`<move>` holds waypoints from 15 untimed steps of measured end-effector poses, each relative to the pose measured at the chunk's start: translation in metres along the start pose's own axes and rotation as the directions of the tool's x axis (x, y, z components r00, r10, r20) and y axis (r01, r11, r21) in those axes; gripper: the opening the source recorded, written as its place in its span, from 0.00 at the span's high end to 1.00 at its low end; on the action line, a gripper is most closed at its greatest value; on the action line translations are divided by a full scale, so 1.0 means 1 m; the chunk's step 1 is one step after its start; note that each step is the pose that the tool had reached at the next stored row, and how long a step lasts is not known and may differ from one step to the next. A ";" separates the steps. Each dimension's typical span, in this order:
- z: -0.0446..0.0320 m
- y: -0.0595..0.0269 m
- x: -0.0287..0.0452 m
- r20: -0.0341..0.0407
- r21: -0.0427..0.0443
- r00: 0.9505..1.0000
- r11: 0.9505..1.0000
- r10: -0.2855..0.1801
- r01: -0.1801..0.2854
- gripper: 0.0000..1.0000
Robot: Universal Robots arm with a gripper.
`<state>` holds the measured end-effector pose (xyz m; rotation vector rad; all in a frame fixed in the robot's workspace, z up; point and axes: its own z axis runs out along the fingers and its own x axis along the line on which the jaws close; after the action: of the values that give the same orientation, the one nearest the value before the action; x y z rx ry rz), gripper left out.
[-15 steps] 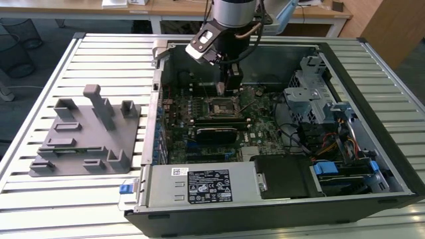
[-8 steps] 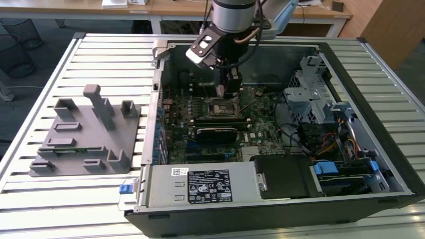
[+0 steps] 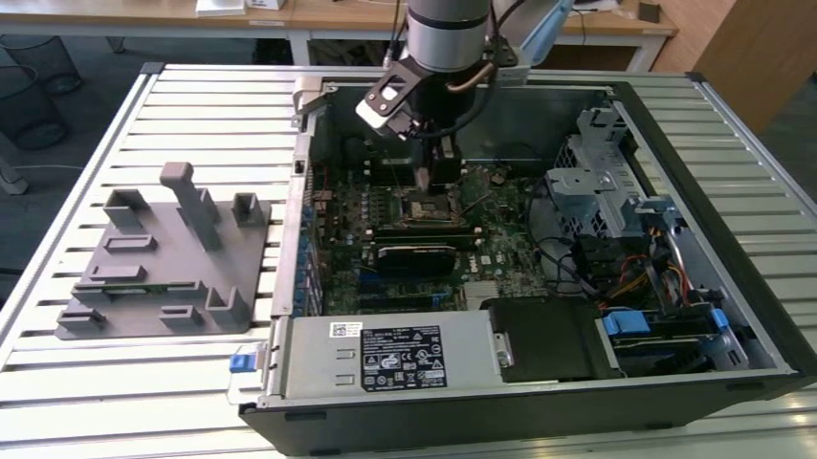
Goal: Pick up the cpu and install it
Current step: 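Place the cpu into insertion slot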
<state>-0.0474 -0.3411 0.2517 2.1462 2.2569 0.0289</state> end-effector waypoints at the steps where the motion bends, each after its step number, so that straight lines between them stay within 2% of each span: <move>1: 0.0019 -0.0001 0.0003 0.000 0.000 1.000 1.000 0.000 0.000 0.47; 8: 0.0142 -0.0005 0.0022 0.000 0.000 1.000 1.000 0.003 -0.003 0.47; 15: 0.0176 -0.0026 0.0023 0.000 0.000 1.000 1.000 0.004 -0.004 0.47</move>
<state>-0.0495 -0.3390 0.2340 2.1503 2.2528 0.0289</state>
